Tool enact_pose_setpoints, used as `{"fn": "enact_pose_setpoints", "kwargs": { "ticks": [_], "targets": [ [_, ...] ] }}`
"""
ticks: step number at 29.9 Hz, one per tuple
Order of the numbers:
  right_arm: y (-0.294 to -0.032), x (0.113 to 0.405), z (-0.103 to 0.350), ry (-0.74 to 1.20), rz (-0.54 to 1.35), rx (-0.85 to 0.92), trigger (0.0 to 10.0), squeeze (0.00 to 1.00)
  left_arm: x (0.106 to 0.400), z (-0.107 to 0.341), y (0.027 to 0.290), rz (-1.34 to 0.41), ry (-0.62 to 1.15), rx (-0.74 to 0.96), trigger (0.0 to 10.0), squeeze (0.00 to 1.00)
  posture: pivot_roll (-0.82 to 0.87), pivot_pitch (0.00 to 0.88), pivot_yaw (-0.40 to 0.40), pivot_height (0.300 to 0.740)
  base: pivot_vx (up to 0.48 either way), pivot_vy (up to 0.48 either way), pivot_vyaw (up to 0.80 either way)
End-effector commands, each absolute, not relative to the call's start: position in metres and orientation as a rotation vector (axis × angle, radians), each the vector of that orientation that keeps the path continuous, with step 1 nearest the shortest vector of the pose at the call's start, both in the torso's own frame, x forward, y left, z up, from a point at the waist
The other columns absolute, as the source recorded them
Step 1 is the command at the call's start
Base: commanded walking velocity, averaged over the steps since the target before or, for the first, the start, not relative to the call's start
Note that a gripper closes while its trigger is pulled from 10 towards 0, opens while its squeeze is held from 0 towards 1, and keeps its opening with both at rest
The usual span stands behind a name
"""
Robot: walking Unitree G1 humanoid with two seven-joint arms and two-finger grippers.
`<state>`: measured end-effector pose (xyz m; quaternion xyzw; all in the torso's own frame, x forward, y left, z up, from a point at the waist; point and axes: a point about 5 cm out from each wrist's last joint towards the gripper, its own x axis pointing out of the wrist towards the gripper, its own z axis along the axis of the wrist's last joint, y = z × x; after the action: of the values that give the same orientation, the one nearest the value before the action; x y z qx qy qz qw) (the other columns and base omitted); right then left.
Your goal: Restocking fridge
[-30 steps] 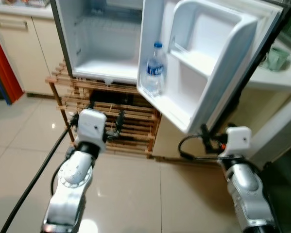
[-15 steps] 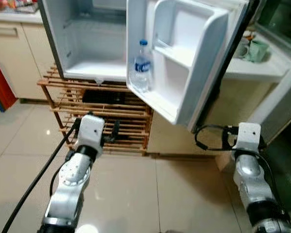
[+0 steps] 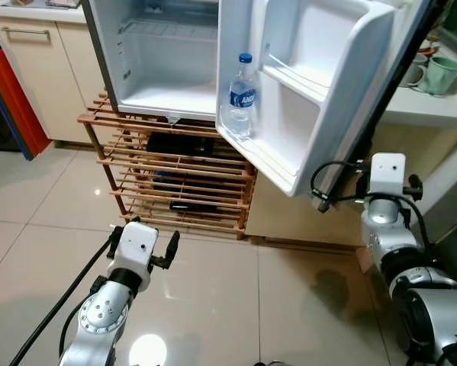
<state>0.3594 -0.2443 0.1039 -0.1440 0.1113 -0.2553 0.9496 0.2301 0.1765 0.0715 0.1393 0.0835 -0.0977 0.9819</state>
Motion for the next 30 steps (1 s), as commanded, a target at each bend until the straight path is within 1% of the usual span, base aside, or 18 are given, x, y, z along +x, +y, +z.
{"fn": "enact_pose_setpoints", "kwargs": {
  "ticks": [1,5,8,10,12,13,16,17,18,21,22,23,24,26,27,28,29,30],
  "targets": [
    [-0.245,0.364,0.113,0.192,-0.513,-0.243,10.0,0.00,0.230,0.076,0.174,-0.212,0.149,0.287,10.0,0.00,0.09,0.066,-0.040,0.740,0.000,0.000,0.00],
    [-0.234,0.367,0.113,0.163,-0.440,-0.187,10.0,0.00,0.230,0.070,0.173,-0.207,0.165,0.280,10.0,0.00,0.09,0.060,-0.051,0.740,0.000,0.000,0.00],
    [-0.217,0.369,0.110,0.138,-0.326,-0.113,10.0,0.00,0.231,0.064,0.166,-0.225,0.186,0.261,10.0,0.00,0.07,0.047,-0.061,0.740,0.000,0.000,0.00],
    [-0.215,0.369,0.110,0.133,-0.311,-0.109,10.0,0.00,0.231,0.063,0.165,-0.227,0.191,0.259,10.0,0.00,0.07,0.047,-0.061,0.740,0.000,0.000,0.00],
    [-0.190,0.369,0.106,0.095,-0.151,-0.052,10.0,0.00,0.232,0.053,0.157,-0.255,0.237,0.261,10.0,0.00,0.04,0.018,-0.073,0.740,0.000,0.000,0.00],
    [-0.173,0.365,0.103,0.076,-0.039,-0.011,10.0,0.00,0.232,0.046,0.154,-0.267,0.272,0.255,10.0,0.00,0.02,0.003,-0.078,0.740,0.000,0.000,0.00],
    [-0.137,0.352,0.100,0.040,0.221,0.084,10.0,0.00,0.234,0.033,0.147,-0.289,0.335,0.242,10.0,0.00,0.00,0.000,-0.082,0.740,0.000,0.000,0.00],
    [-0.128,0.347,0.101,0.030,0.289,0.112,10.0,0.00,0.236,0.031,0.145,-0.290,0.339,0.240,10.0,0.00,-0.01,0.000,-0.082,0.740,0.000,0.000,0.00],
    [-0.117,0.338,0.102,0.027,0.403,0.139,10.0,0.00,0.237,0.029,0.142,-0.301,0.346,0.234,10.0,0.00,-0.01,0.000,-0.083,0.740,0.000,0.000,0.00],
    [-0.100,0.316,0.107,0.054,0.627,0.226,10.0,0.00,0.240,0.026,0.136,-0.326,0.361,0.235,10.0,0.00,-0.02,0.000,-0.088,0.740,0.000,0.000,0.00],
    [-0.100,0.316,0.107,0.054,0.627,0.226,10.0,0.00,0.240,0.026,0.136,-0.326,0.361,0.235,10.0,0.00,-0.02,0.000,-0.088,0.740,0.000,0.000,0.00],
    [-0.103,0.297,0.103,0.152,0.785,0.299,10.0,0.00,0.242,0.022,0.130,-0.353,0.378,0.242,10.0,0.00,-0.03,0.000,-0.095,0.740,0.000,0.000,0.00],
    [-0.106,0.292,0.101,0.187,0.822,0.321,10.0,0.00,0.243,0.020,0.129,-0.360,0.381,0.241,10.0,0.00,-0.03,0.000,-0.095,0.740,0.000,0.000,0.00],
    [-0.127,0.292,0.085,0.248,0.745,0.284,10.0,0.00,0.243,0.017,0.125,-0.377,0.390,0.234,10.0,0.00,-0.03,0.000,-0.100,0.740,0.000,0.000,0.00],
    [-0.140,0.294,0.076,0.273,0.670,0.231,10.0,0.00,0.243,0.016,0.123,-0.385,0.390,0.233,10.0,0.00,-0.03,0.000,-0.101,0.740,0.000,0.000,0.00],
    [-0.140,0.294,0.076,0.273,0.670,0.231,10.0,0.00,0.243,0.016,0.123,-0.385,0.390,0.233,10.0,0.00,-0.03,0.000,-0.101,0.740,0.000,0.000,0.00],
    [-0.159,0.302,0.069,0.273,0.504,0.157,10.0,0.00,0.245,0.018,0.121,-0.386,0.373,0.228,10.0,0.00,-0.02,0.000,-0.104,0.740,0.000,0.000,0.00],
    [-0.168,0.306,0.069,0.269,0.414,0.123,10.0,0.00,0.246,0.021,0.120,-0.387,0.355,0.226,10.0,0.00,-0.02,0.000,-0.106,0.740,0.000,0.000,0.00]
  ]
}}
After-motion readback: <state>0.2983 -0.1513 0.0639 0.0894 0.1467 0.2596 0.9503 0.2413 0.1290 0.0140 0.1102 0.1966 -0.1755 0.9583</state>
